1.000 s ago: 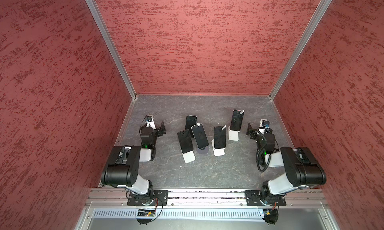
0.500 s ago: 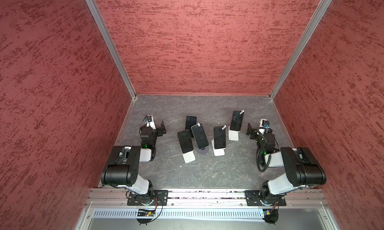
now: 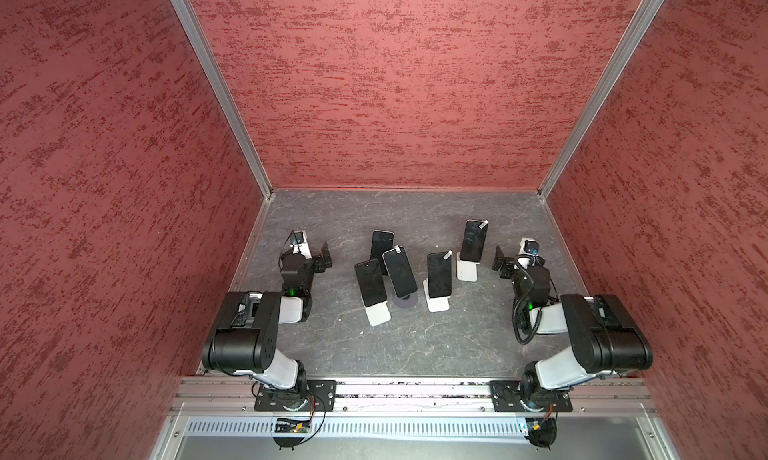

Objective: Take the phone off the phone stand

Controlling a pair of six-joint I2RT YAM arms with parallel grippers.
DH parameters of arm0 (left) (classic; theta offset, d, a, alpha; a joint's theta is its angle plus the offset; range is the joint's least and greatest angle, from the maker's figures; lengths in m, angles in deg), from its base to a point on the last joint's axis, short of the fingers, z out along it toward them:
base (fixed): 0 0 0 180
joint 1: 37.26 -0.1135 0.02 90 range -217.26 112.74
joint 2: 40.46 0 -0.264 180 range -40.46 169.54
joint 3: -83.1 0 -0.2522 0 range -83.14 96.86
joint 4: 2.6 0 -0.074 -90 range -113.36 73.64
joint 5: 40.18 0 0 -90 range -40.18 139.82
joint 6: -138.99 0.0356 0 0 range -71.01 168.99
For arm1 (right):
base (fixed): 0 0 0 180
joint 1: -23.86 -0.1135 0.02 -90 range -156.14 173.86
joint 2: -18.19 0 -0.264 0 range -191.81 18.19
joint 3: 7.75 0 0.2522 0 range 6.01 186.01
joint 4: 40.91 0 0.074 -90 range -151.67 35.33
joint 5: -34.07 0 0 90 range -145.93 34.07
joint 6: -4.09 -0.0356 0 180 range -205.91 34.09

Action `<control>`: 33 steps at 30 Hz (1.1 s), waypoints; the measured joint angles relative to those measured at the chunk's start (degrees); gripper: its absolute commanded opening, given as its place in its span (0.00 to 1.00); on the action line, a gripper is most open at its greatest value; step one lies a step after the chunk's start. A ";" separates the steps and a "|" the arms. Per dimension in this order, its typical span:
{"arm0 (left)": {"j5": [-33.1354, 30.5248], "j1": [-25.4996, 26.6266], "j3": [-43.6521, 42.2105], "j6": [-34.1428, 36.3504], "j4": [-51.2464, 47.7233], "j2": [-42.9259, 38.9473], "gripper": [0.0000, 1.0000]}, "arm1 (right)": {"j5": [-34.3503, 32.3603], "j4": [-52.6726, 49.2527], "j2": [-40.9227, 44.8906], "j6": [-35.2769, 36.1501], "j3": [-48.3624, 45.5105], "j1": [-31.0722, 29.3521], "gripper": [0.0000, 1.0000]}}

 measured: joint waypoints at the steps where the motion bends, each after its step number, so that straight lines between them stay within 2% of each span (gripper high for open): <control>1: 0.02 0.02 0.00 0.00 0.00 0.00 0.99 | 0.00 0.00 0.00 0.00 0.00 0.00 0.99; 11: 0.52 -0.31 0.00 0.00 -0.02 0.00 1.00 | -0.20 0.15 0.00 -0.02 0.00 0.00 0.99; 15: 0.39 -0.28 -0.02 0.00 0.04 0.00 1.00 | -1.68 4.11 0.37 -0.24 -2.36 0.00 0.99; 18: -0.96 0.44 -0.31 0.24 -0.50 -0.96 1.00 | -3.15 5.51 3.23 -0.52 -5.95 0.00 0.99; 22: -3.82 1.92 0.15 0.46 -7.04 -7.80 1.00 | -5.44 3.80 11.58 -1.29 -7.10 0.00 0.99; 27: -8.28 3.61 3.17 0.26 -17.49 -18.95 1.00 | -8.28 -5.44 21.62 -3.17 -4.22 0.00 0.99; 33: -12.74 8.09 9.33 -2.97 -35.98 -29.53 0.99 | -10.56 -26.73 30.84 -10.40 2.91 0.00 0.99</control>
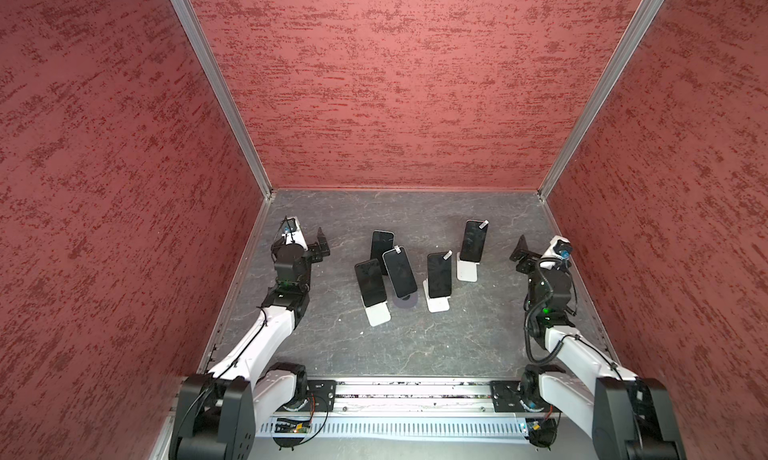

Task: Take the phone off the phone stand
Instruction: 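Reach the right gripper to the pink-cased phone while the left arm extends forward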

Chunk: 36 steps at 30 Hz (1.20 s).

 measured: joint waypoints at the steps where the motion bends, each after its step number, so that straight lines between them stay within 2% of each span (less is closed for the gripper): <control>1: -0.63 1.31 0.90 -1.03 -3.13 -1.51 1.00 | -0.35 -4.11 0.70 -1.38 1.99 0.00 0.99; 6: -2.80 9.60 4.48 -4.42 -15.93 -6.21 0.99 | -0.39 -20.37 1.42 -6.82 9.70 0.00 0.99; 11: -3.54 17.99 9.68 -7.50 -28.17 -6.95 1.00 | 2.16 -33.97 1.18 -10.16 14.36 0.00 0.99; 18: 0.37 24.50 13.07 -12.50 -38.60 -8.76 1.00 | 9.97 -46.29 0.90 -10.82 18.69 0.00 0.99; 23: 7.13 25.40 13.03 -16.02 -41.22 -10.97 1.00 | 15.91 -50.34 0.90 -10.45 19.82 -0.31 0.99; 28: 14.73 26.95 11.56 -18.86 -39.10 -12.13 0.99 | 20.48 -51.84 -0.37 -10.43 20.57 -1.46 0.99; 36: 21.46 30.73 9.60 -20.50 -35.50 -12.55 1.00 | 22.14 -52.06 -4.81 -10.84 22.08 -6.78 0.99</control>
